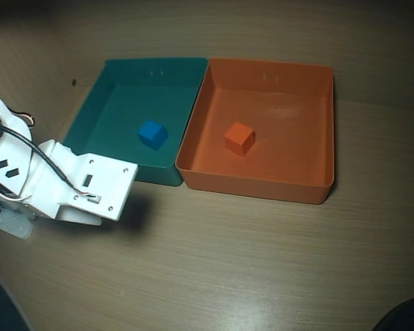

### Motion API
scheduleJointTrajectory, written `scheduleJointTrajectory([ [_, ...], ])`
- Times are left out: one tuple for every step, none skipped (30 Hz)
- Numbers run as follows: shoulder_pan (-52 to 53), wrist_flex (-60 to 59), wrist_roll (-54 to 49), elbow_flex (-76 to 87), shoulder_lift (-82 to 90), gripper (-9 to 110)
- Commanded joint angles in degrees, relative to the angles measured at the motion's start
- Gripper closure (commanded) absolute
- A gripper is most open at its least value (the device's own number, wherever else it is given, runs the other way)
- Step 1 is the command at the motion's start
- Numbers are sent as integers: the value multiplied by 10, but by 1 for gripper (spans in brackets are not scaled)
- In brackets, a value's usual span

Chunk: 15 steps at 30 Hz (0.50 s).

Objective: Grasp a cube and put it in the box.

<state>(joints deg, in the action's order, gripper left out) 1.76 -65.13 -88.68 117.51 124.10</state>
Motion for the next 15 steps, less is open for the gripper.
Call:
scheduleJointTrajectory([
  [4,11,-6,83,113,107],
  [4,11,-6,116,142,107],
  [4,11,-6,150,171,107],
  [4,11,-6,185,200,107],
  [4,11,-6,221,231,107],
  [4,11,-6,255,261,107],
  [4,11,-6,290,294,107],
  [4,11,-6,326,326,107],
  [4,11,-6,359,359,107],
  [4,11,-6,390,389,107],
  [3,11,-6,419,419,107],
  [1,11,-6,449,449,107],
  [-1,11,-6,475,477,107],
  [-4,11,-6,502,504,107],
  [-4,10,-6,525,527,107],
])
